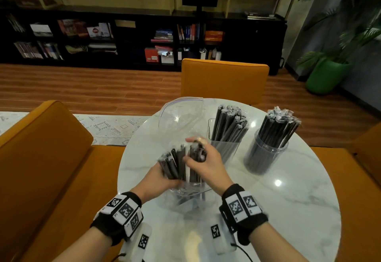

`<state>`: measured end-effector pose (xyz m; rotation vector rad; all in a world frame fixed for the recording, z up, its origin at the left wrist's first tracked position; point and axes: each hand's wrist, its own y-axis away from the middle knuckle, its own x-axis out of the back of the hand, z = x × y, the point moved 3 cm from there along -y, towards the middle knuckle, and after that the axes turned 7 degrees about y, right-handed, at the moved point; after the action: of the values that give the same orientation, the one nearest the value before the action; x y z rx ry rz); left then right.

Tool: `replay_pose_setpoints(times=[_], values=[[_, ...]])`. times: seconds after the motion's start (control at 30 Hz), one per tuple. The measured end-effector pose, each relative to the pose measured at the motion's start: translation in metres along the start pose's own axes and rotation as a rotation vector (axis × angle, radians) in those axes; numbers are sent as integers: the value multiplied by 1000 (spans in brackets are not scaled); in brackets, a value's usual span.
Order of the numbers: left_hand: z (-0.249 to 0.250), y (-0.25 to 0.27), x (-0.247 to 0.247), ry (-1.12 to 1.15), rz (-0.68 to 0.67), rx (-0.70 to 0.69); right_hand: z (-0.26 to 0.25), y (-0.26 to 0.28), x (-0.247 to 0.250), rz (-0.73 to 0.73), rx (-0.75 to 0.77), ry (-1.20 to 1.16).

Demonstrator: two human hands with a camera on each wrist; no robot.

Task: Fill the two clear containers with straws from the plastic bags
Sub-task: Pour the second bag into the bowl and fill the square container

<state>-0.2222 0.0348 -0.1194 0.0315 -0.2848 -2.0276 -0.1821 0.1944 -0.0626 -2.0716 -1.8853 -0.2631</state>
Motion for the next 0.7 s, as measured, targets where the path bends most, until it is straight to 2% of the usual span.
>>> replay_pose_setpoints(times=[0.2, 0.33, 0.43, 0.57, 0.63, 0.7], values=[[-2, 5, 1, -12, 6, 57, -21, -12, 41, 58, -14, -71], [-2, 6, 1, -16, 5, 85, -54, -18, 73, 67, -33, -125], [-3, 7, 2, -15, 11, 94, -98, -34, 115, 143, 96, -169], [-6, 8, 1, -10, 12, 111, -140, -57, 161, 364, 323, -234], [-7, 10, 0, -2, 7, 111, -137, -67, 160, 455, 381, -130], [-8, 10, 0, 9, 6, 113, -112, -76, 144, 477, 333, -28]])
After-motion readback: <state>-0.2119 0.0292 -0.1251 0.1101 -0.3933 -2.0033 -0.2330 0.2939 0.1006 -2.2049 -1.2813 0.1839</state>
